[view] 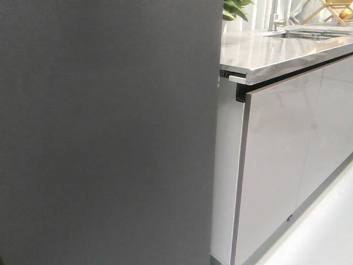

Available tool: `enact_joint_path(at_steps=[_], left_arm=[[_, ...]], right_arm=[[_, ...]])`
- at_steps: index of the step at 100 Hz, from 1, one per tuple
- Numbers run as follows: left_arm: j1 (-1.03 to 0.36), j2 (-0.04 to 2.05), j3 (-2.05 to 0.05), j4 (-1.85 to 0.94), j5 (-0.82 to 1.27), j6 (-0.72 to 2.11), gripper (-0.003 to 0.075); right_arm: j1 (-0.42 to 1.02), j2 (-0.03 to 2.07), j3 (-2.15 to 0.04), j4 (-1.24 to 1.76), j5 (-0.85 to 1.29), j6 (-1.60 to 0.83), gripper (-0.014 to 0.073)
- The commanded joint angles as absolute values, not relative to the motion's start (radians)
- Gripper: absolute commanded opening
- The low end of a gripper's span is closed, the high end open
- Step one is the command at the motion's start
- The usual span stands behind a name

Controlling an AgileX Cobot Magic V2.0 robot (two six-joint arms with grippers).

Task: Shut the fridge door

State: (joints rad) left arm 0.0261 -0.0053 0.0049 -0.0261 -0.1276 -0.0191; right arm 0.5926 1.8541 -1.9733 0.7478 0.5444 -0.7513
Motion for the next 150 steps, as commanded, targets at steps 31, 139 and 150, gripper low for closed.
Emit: enact_joint_path(at_steps=[31, 139, 150], left_arm=[[0.019, -0.018, 0.040, -0.030, -0.200, -0.023, -0.0020], [0.019, -0.018, 0.040, -0.030, -0.200, -0.023, -0.0020], [0.019, -0.018, 0.040, -0.030, -0.200, -0.023, -0.0020]], right_arm=[[0.503, 1.580, -2.005, 0.405, 0.633, -0.490, -0.0044], [0.503, 0.490, -0.946, 0.292, 0.499, -0.319, -0.0044], [0.503, 0.451, -0.924, 0.292, 0.499, -0.319, -0.0044]])
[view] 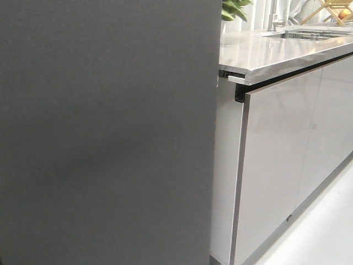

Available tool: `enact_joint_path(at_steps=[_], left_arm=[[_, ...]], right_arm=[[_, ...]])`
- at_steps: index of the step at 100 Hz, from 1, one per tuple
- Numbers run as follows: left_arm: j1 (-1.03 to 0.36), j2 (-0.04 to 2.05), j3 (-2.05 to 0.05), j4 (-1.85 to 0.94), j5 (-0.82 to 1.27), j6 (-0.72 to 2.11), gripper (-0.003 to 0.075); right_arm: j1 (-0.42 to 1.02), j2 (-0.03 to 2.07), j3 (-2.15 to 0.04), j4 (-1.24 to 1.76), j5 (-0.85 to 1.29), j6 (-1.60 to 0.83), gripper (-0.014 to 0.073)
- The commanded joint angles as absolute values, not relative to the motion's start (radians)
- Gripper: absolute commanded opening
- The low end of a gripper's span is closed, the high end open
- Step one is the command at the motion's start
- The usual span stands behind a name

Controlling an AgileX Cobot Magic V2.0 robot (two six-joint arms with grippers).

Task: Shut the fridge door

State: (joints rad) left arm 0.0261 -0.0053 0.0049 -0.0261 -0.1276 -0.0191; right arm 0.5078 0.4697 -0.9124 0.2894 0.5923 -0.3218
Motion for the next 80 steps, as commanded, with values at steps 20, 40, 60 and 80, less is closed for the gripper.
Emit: enact_joint_path(at_steps=[20, 40, 60, 80], left_arm=[[0.019, -0.018, 0.040, -0.030, -0.200, -0.023, -0.0020], [0.019, -0.018, 0.040, -0.030, -0.200, -0.023, -0.0020], [0.019, -0.018, 0.040, -0.030, -0.200, -0.023, -0.0020], [0.019, -0.018, 0.040, -0.030, -0.200, -0.023, -0.0020]], right_arm=[[0.503, 0.442, -0.924, 0.292, 0.526, -0.319, -0.0045], [0.503, 0.442, -0.924, 0.292, 0.548, -0.319, -0.0045], [0.503, 0.442, -0.924, 0.272, 0.536, -0.321, -0.0044], [0.452, 0.400, -0.869, 0.240, 0.479, -0.321, -0.0044]])
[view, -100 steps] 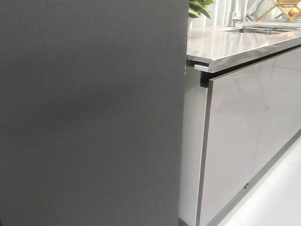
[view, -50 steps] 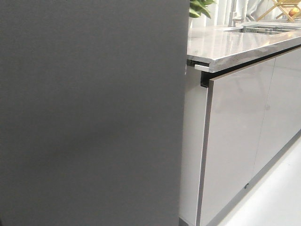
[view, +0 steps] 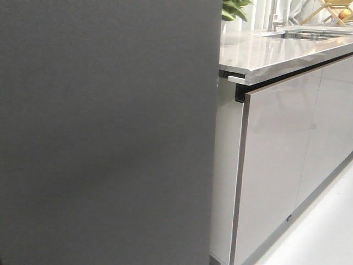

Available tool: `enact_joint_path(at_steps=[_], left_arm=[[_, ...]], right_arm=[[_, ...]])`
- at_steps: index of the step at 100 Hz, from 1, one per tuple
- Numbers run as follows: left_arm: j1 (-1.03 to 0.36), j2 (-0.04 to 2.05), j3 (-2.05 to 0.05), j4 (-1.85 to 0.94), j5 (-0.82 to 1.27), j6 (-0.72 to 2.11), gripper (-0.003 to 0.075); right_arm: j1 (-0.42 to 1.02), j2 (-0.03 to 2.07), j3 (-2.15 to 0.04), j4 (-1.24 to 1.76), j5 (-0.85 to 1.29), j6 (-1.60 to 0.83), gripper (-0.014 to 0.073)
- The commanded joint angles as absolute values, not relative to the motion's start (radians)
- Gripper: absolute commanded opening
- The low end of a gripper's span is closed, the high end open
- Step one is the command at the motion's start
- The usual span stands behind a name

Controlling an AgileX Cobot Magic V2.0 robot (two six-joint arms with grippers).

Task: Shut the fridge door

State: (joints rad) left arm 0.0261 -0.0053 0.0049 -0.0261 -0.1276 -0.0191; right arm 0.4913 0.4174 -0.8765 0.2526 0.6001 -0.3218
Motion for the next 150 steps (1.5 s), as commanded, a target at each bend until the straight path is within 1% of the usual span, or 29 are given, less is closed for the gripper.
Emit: enact_joint_path(at_steps=[1, 17, 30, 44, 64, 85, 114, 150], left_arm=[[0.019, -0.018, 0.040, -0.030, -0.200, -0.023, -0.0020], [0.019, -0.018, 0.040, -0.030, -0.200, -0.023, -0.0020], [0.019, -0.018, 0.040, -0.030, -0.200, -0.023, -0.0020], [0.019, -0.018, 0.040, -0.030, -0.200, -0.023, -0.0020], [0.019, -0.018, 0.040, -0.030, -0.200, -0.023, -0.0020], [0.019, -0.018, 0.040, -0.030, -0.200, -0.023, -0.0020], [0.019, -0.018, 0.040, -0.030, -0.200, -0.023, -0.0020], [0.019, -0.018, 0.040, -0.030, -0.200, -0.023, -0.0020]], right_arm=[[0.447, 0.398, -0.859, 0.240, 0.474, -0.321, -0.0045], [0.284, 0.305, -0.701, 0.240, 0.366, -0.321, -0.0045], [0.139, 0.223, -0.525, 0.246, 0.310, -0.321, -0.0044], [0.054, 0.131, -0.324, 0.264, 0.204, -0.321, -0.0045], [0.041, 0.040, -0.077, 0.331, 0.000, -0.321, -0.0045], [0.036, -0.012, 0.036, 0.339, -0.046, -0.321, -0.0044], [0.036, -0.023, 0.037, 0.339, -0.007, -0.321, -0.0045], [0.036, -0.023, 0.037, 0.339, -0.007, -0.321, -0.0044]])
